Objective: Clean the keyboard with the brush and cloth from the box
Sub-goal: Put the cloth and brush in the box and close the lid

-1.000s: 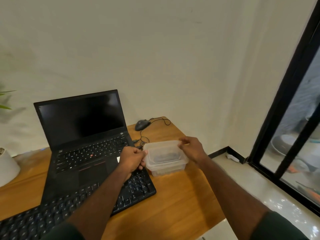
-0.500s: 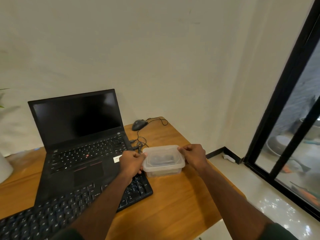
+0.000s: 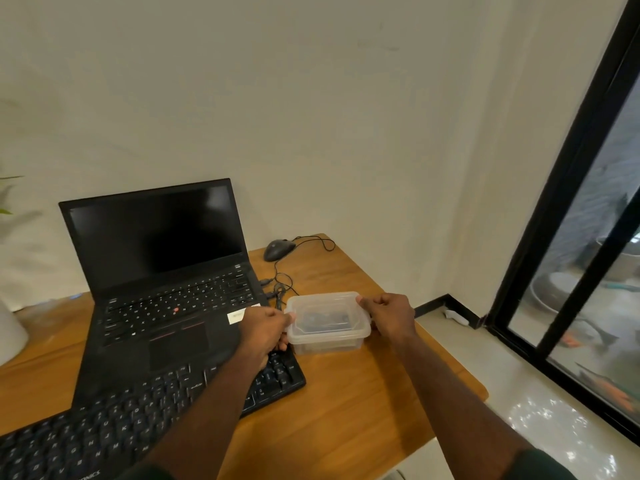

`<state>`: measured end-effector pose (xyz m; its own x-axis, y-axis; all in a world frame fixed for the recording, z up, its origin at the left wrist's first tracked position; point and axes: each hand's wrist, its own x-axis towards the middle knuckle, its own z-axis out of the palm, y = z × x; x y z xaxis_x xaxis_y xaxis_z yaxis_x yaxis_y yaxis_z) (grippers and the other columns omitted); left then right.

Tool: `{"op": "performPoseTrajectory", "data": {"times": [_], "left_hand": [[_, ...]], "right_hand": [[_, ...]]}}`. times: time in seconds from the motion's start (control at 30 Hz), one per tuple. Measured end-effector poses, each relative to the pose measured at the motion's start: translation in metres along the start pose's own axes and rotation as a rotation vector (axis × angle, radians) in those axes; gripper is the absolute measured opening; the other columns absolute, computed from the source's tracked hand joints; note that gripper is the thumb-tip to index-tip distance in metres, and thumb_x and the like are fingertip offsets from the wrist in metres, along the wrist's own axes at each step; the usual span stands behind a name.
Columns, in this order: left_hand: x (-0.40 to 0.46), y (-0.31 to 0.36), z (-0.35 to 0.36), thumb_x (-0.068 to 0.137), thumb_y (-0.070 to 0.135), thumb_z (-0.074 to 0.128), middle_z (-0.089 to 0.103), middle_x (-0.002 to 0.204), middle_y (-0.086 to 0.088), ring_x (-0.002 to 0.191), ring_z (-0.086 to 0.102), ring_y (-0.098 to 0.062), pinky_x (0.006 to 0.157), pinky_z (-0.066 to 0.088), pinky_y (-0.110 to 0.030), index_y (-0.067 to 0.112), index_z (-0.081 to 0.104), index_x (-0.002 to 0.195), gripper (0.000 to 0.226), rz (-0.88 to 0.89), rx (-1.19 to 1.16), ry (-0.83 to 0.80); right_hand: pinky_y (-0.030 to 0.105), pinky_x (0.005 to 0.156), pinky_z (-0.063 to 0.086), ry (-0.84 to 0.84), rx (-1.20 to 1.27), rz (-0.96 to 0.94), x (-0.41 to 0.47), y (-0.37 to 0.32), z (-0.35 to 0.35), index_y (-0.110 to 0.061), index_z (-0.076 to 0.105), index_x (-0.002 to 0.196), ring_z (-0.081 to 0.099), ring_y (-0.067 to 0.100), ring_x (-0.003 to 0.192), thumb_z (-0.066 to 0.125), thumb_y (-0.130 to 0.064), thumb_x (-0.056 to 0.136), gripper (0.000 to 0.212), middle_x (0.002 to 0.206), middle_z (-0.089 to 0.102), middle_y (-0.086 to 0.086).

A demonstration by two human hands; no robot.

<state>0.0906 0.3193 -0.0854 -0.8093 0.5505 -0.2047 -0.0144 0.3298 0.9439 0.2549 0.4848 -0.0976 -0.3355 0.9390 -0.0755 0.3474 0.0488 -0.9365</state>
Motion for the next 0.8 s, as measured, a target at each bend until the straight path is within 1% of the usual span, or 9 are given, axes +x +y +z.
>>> {"op": "performPoseTrajectory", "data": {"times": [0.1,0.17,0.2,0.3,0.4,0.53,0.63,0.77,0.8], "left_hand": [[-0.008,0.003,0.004,0.089,0.014,0.072,0.065,0.053,-0.01,0.038,0.052,-0.017,0.045,0.048,-0.028,0.003,0.072,0.074,0.019,0.042,0.07,0.058],[-0.012,0.006,0.006,0.09,0.018,0.073,0.068,0.055,-0.009,0.035,0.055,-0.015,0.042,0.048,-0.025,0.007,0.072,0.072,0.021,0.076,0.141,0.108],[-0.015,0.007,0.007,0.09,0.021,0.073,0.068,0.056,-0.008,0.036,0.057,-0.016,0.041,0.049,-0.024,0.01,0.072,0.07,0.022,0.102,0.18,0.138],[-0.026,0.006,0.006,0.09,0.031,0.072,0.067,0.054,-0.004,0.044,0.064,-0.017,0.043,0.051,-0.025,0.015,0.071,0.066,0.029,0.166,0.293,0.199],[-0.037,0.002,0.006,0.091,0.038,0.07,0.067,0.051,-0.007,0.041,0.062,-0.016,0.043,0.05,-0.024,0.008,0.07,0.069,0.037,0.104,0.219,0.167],[-0.043,-0.007,0.003,0.089,0.029,0.074,0.068,0.053,-0.01,0.044,0.065,-0.019,0.053,0.059,-0.03,0.001,0.071,0.067,0.036,0.069,0.1,0.108],[-0.041,-0.006,0.0,0.089,0.028,0.075,0.069,0.056,-0.012,0.046,0.064,-0.021,0.054,0.058,-0.031,-0.002,0.071,0.067,0.037,0.03,0.057,0.064],[-0.037,-0.004,0.001,0.089,0.028,0.074,0.07,0.059,-0.014,0.052,0.066,-0.026,0.061,0.06,-0.037,-0.003,0.071,0.073,0.035,-0.019,0.035,0.021],[-0.037,-0.004,0.002,0.09,0.028,0.074,0.071,0.06,-0.014,0.053,0.066,-0.026,0.062,0.06,-0.039,-0.003,0.071,0.075,0.034,-0.024,0.037,0.013]], "right_hand": [[0.035,0.067,0.065,-0.057,-0.098,0.015,-0.009,0.002,-0.002,-0.014,0.071,0.091,0.074,0.018,0.073,0.068,-0.045,0.092,0.031,0.087,0.075,0.003],[0.026,0.058,0.06,-0.17,-0.083,0.082,-0.015,0.003,-0.006,-0.015,0.07,0.103,0.072,0.017,0.071,0.066,-0.044,0.095,0.031,0.094,0.075,0.006],[0.024,0.058,0.057,-0.23,-0.055,0.114,-0.019,0.002,-0.008,-0.013,0.068,0.108,0.07,0.017,0.07,0.066,-0.042,0.095,0.031,0.096,0.075,0.008],[0.028,0.062,0.053,-0.316,0.044,0.188,-0.026,-0.001,-0.014,-0.006,0.067,0.113,0.063,0.019,0.068,0.07,-0.031,0.094,0.031,0.096,0.075,0.013],[0.025,0.053,0.049,-0.244,0.174,0.227,-0.031,0.002,-0.013,-0.002,0.067,0.109,0.056,0.014,0.06,0.077,-0.025,0.089,0.032,0.096,0.073,0.015],[0.02,0.049,0.05,-0.143,0.328,0.192,-0.035,0.005,-0.002,-0.004,0.068,0.117,0.06,0.012,0.065,0.077,-0.016,0.088,0.032,0.105,0.072,0.014],[0.022,0.057,0.054,-0.152,0.273,0.12,-0.036,0.007,0.0,-0.005,0.068,0.122,0.066,0.016,0.078,0.072,-0.019,0.093,0.033,0.106,0.073,0.011],[0.034,0.078,0.063,-0.106,0.037,-0.055,-0.036,0.011,0.0,-0.01,0.071,0.123,0.071,0.015,0.089,0.063,-0.028,0.099,0.031,0.101,0.076,0.003],[0.034,0.079,0.063,-0.096,-0.043,-0.115,-0.037,0.011,0.0,-0.011,0.072,0.121,0.072,0.014,0.089,0.06,-0.029,0.101,0.03,0.098,0.076,0.001]]}}
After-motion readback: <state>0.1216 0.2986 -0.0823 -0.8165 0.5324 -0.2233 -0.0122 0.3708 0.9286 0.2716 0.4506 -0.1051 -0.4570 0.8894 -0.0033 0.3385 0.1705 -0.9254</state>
